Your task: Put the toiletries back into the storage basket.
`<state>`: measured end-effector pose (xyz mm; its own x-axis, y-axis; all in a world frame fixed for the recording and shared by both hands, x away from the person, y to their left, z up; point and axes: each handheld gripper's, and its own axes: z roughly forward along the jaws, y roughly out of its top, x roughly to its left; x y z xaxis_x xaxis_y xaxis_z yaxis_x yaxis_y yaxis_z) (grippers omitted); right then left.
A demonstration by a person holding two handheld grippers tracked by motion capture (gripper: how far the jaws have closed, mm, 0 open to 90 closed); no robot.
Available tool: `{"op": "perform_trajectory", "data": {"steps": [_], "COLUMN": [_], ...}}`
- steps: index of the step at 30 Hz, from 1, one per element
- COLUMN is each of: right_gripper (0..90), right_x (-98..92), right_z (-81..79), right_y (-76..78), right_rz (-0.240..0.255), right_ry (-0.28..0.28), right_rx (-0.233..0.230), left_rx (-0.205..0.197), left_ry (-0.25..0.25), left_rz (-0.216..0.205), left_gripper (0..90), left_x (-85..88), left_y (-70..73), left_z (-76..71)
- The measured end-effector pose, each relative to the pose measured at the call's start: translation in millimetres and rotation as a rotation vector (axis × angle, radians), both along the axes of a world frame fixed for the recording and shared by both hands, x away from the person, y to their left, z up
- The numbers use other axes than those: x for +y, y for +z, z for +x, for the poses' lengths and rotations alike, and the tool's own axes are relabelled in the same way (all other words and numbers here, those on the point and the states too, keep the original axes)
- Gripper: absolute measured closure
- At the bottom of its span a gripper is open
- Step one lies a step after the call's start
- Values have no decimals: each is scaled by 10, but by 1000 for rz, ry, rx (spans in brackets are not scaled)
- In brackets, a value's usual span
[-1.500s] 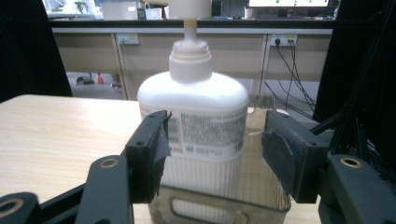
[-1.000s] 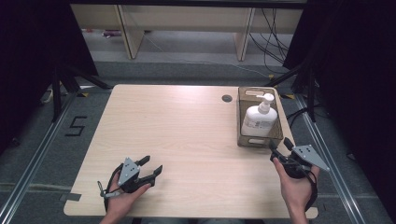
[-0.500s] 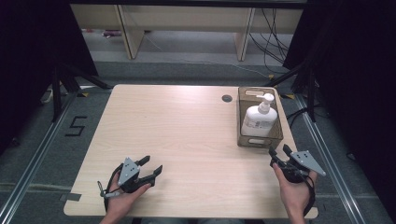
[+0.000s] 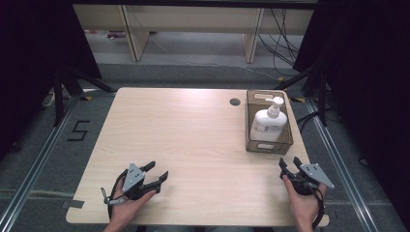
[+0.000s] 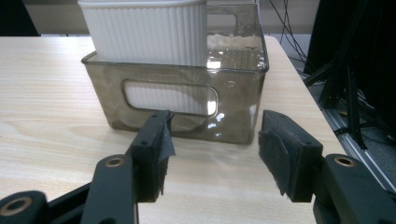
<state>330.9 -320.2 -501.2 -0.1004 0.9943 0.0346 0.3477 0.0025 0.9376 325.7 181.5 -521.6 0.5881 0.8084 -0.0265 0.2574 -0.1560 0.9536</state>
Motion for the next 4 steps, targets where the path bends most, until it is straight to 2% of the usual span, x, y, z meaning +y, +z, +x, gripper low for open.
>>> {"op": "perform_trajectory", "data": {"steps": [1, 2, 4], "right_gripper": [443, 441, 434], "right_x": [2, -6, 11], "right_z": [-10, -1, -9], "right_y": [-6, -14, -8], "right_rz": [31, 41, 48], "right_ry": [7, 28, 2], "right_rx": [2, -5, -3], "left_rx": [2, 4, 4], "left_ry": [1, 1, 1], "left_rz": [0, 1, 1], "left_gripper": [360, 360, 360], "left_x": [1, 2, 3], "left_y": [0, 1, 1], "left_z": [1, 2, 2]}}
